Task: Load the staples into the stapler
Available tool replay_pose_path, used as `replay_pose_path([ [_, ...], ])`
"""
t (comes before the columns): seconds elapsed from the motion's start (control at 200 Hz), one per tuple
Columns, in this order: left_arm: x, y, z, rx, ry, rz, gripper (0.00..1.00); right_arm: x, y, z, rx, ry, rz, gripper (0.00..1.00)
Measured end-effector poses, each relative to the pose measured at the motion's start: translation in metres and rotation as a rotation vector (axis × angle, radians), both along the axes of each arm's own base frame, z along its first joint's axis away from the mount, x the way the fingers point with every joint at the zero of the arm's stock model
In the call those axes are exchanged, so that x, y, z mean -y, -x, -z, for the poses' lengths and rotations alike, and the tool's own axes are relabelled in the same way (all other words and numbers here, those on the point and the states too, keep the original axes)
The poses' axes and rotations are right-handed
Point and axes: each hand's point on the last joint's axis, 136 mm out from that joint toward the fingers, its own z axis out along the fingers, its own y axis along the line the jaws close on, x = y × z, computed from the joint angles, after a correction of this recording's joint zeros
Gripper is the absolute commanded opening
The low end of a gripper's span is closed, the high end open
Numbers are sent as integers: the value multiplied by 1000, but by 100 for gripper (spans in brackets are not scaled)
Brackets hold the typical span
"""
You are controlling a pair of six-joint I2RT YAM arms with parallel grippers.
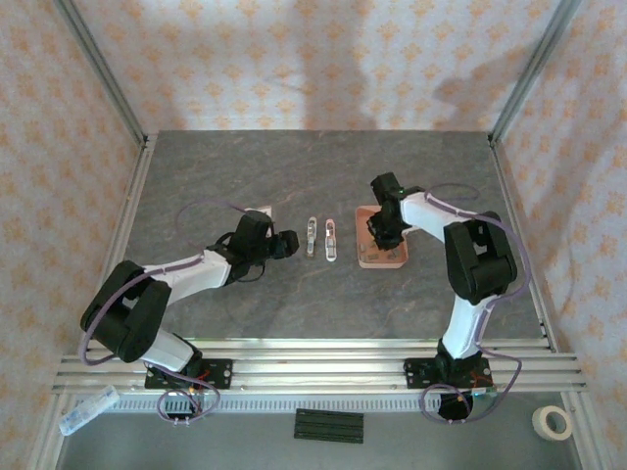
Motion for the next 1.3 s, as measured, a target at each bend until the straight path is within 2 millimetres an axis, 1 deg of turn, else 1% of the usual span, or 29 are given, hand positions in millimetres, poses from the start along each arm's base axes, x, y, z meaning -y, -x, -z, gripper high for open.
replay_pose_path([
  [0.12, -4, 5, 5, -15, 1, -16, 63, 0, 0, -3, 26, 5, -28, 18],
  [0.265, -10, 10, 11, -28, -5, -37, 63, -1, -5, -12, 79, 11, -83, 18],
  [0.43, -11, 11, 10, -26, 11, -52, 64, -1, -7, -19, 118, 26, -142, 18],
  [0.726, -14, 8, 10, -20, 31, -79, 64, 3, 0, -23, 152, 60, -216, 18],
  [0.996, -16, 9, 8, -8, 36, -84, 64, 1, -5, -26, 194, 81, -287, 18],
  [1.161, -17, 9, 5, 1, 46, -89, 64, -6, -4, -35, 230, 104, -337, 18],
  [1.301, -21, 9, 6, 4, 51, -107, 65, -11, -3, -43, 259, 119, -372, 18],
])
